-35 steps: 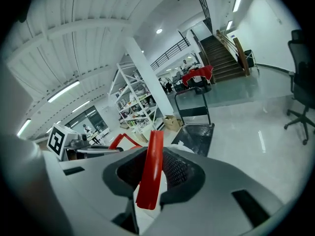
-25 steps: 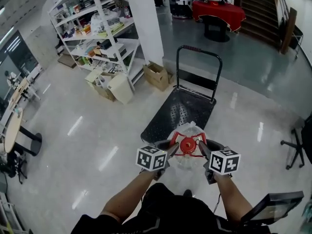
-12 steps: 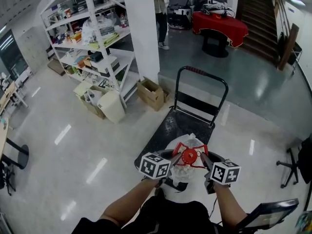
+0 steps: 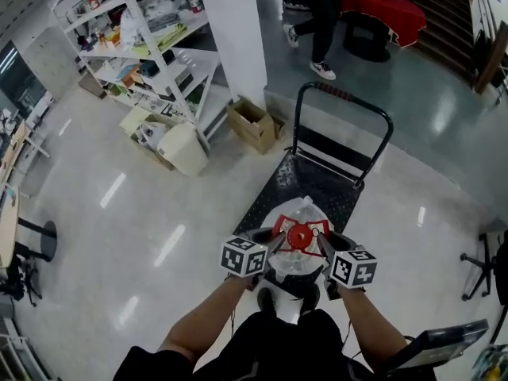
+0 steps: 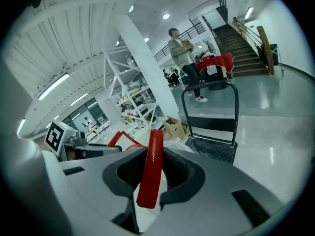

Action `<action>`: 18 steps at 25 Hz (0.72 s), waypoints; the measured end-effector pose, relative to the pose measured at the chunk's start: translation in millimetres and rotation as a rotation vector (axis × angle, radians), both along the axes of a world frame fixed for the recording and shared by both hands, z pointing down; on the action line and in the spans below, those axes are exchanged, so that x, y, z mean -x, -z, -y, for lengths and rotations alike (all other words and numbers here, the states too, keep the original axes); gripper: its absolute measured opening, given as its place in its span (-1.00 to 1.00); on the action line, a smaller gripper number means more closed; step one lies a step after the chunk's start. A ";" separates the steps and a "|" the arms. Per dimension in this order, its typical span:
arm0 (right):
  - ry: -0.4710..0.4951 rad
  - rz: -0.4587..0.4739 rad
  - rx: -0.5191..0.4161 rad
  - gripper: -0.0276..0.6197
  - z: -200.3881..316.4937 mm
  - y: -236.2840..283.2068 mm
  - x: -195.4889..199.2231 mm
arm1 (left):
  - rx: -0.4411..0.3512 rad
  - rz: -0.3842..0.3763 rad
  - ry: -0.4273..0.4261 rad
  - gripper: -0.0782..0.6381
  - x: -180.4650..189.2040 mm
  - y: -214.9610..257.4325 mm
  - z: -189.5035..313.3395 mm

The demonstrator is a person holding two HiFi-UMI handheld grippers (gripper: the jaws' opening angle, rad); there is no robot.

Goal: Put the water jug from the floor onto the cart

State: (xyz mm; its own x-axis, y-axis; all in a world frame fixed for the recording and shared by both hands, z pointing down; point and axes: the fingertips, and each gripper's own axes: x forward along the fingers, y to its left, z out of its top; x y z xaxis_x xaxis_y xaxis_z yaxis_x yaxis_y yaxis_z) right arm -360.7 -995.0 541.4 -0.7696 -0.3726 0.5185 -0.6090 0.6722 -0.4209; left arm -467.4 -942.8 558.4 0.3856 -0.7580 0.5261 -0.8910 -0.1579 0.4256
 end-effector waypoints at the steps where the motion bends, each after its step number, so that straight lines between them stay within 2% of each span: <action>1: 0.008 -0.011 0.031 -0.64 -0.9 -13.7 1.9 | 0.033 -0.009 0.012 -0.59 2.5 -13.4 -2.4; 4: 0.024 -0.045 0.101 -0.64 5.4 -59.9 11.4 | 0.111 -0.022 0.043 -0.59 11.7 -58.6 1.7; 11: 0.024 -0.108 0.183 -0.64 45.2 -174.8 28.6 | 0.220 -0.026 0.056 -0.59 26.8 -174.6 36.8; 14: 0.014 -0.118 0.208 -0.64 52.9 -206.8 32.0 | 0.245 -0.035 0.067 -0.59 32.8 -206.0 44.4; 18: 0.004 -0.077 0.203 -0.64 64.2 -222.0 38.7 | 0.216 -0.060 0.101 -0.59 48.3 -222.5 50.0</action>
State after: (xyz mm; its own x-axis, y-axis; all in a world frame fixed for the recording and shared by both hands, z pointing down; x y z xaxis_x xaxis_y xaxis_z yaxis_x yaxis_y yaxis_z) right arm -399.4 -1059.2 763.4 -0.7264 -0.2511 0.6397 -0.6417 0.5810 -0.5006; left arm -515.6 -992.9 780.9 0.3489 -0.6665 0.6589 -0.8700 0.0310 0.4921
